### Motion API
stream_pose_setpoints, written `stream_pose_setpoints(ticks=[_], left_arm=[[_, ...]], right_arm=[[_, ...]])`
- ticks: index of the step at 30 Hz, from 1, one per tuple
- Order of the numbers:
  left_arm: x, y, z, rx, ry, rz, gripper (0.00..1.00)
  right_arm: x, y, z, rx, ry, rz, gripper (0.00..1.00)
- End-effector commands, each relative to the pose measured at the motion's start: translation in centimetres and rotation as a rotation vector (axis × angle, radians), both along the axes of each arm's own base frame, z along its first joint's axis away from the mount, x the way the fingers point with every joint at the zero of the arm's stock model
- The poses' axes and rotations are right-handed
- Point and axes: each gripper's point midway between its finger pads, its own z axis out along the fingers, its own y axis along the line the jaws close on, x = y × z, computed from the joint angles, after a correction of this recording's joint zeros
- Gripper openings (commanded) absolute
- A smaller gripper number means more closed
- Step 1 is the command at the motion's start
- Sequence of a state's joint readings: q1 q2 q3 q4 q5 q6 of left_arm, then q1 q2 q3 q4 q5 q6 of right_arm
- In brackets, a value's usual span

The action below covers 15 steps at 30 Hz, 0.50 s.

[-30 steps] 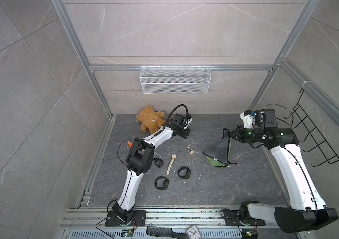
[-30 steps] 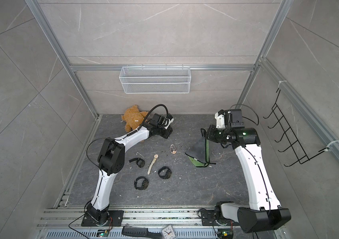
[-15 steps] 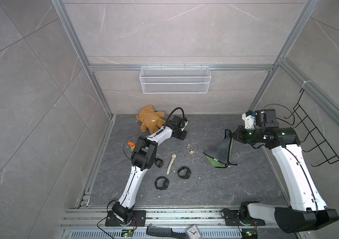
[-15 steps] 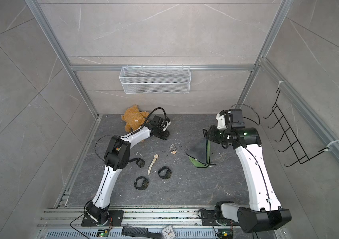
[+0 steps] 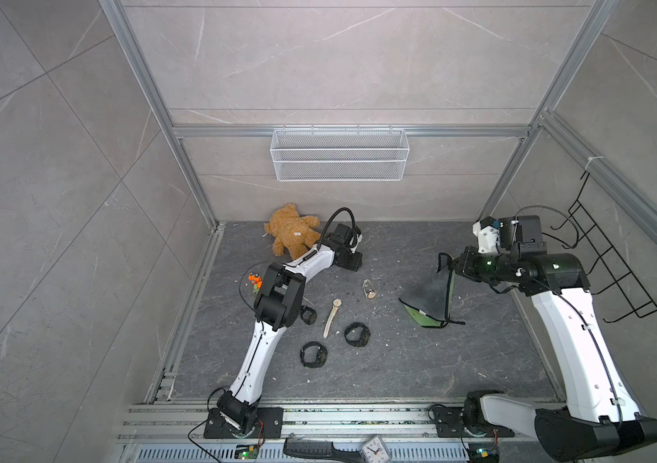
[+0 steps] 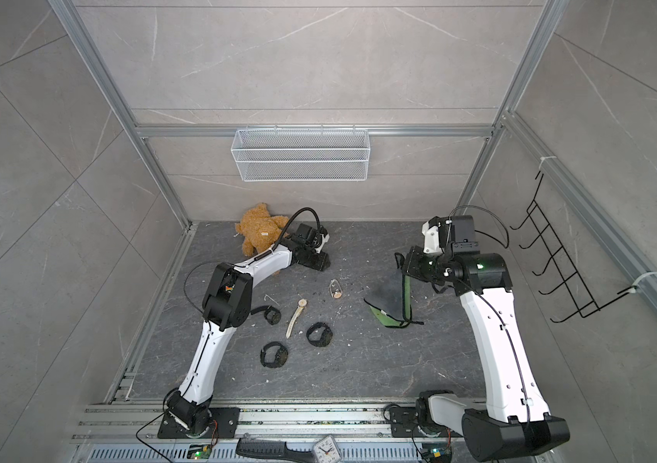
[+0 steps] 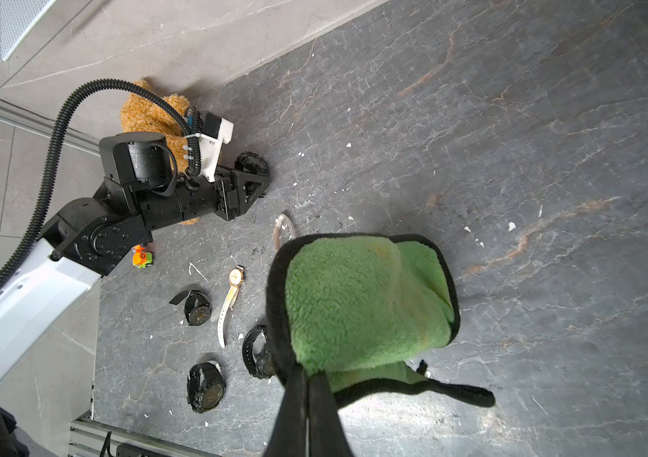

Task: Wipe the watch dial
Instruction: Place the watch at the center of the board.

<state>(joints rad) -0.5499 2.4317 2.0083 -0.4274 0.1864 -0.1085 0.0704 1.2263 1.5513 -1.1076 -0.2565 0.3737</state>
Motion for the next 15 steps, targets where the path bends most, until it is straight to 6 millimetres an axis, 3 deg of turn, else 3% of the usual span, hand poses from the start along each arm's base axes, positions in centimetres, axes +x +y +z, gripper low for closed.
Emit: stream_pose_setpoints(ticks=[1,4,7,9,12,14,15], left_arm=[[0.5,-0.3,4.8,-0.055,-0.073,0.008,0.48],[0.7,-0.2,5.3,-0.057,-0.093,0.013,0.48],[0.6,-0.3,8.3,-0.08,-0.135,0.016,0.48],[0.5,-0.3,9.6,-0.093,-0.151,0.013,0.48],[0.0,0.0,11.8,-0.113,-0.182,0.009,0.48],[-0.6,0.1,12.9,-0.127,-0.19,0.0,0.48],[-0.9,0.1,13.3,-0.134,-0.19,-0.005,0.48]], right_arm=[[-0.8,-0.3,-0.3,0.007,0.012,-0.022,0.0],[-1.0,-0.3,-0.4,0.007,0.011,-0.023,0.0],[-1.3,-0.8,0.1,-0.021,-0.006,-0.037,0.0],[-1.6,-1.6,2.1,-0.057,-0.056,-0.057,0.0],[-1.8,-2.6,7.4,-0.088,-0.195,-0.102,0.0],[-0.7,-4.0,8.1,-0.145,-0.202,-0.169,0.0],[0.4,-4.8,7.3,-0.191,-0.167,-0.196,0.0]])
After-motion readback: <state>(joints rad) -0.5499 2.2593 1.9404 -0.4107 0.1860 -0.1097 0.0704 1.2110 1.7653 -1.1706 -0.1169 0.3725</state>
